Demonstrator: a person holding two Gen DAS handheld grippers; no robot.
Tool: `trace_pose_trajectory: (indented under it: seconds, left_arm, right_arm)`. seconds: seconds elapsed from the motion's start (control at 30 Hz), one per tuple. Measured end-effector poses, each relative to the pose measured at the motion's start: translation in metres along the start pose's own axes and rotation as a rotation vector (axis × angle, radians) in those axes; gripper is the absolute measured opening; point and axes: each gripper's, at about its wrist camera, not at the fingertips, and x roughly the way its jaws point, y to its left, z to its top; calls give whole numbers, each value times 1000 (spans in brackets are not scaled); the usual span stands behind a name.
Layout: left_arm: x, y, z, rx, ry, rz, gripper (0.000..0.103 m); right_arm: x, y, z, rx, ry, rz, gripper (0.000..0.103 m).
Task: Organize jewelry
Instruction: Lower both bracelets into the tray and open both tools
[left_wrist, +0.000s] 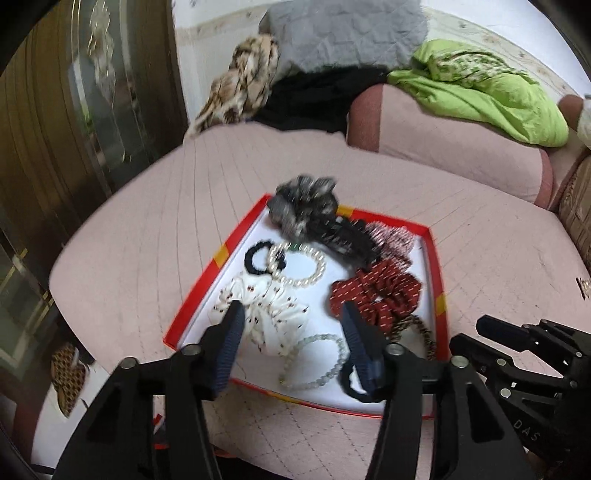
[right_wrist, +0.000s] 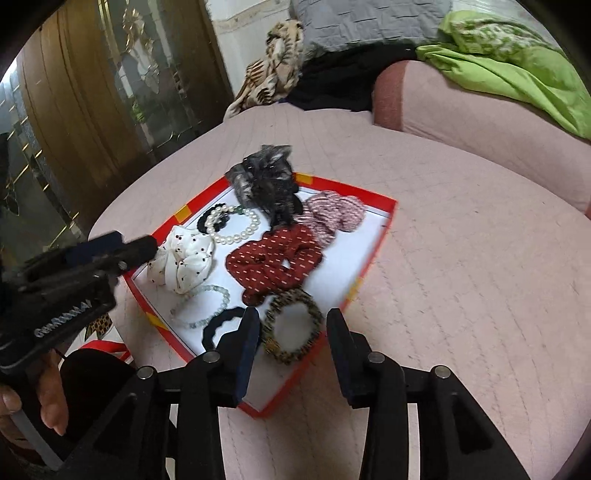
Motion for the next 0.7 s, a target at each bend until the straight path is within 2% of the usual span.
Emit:
trace_pose_trajectory:
  seconds: [0.1, 0.23, 0.47, 0.7]
  left_arm:
    - [-17, -19, 2, 51, -43, 12, 59]
    - [-29, -42, 2, 99, -62, -1, 59]
    - [-41, -83, -7, 169, -63, -43, 60]
    - [-43, -112, -18, 226, -49, -48, 60]
  right_arm:
    - [-17, -13, -9, 19, -16, -23, 42]
    - [-35, -38, -22, 58, -23, -66, 42]
    - [-57, -93, -47, 186, -16, -128, 42]
    - [-69, -126, -66, 293, -13, -162, 42]
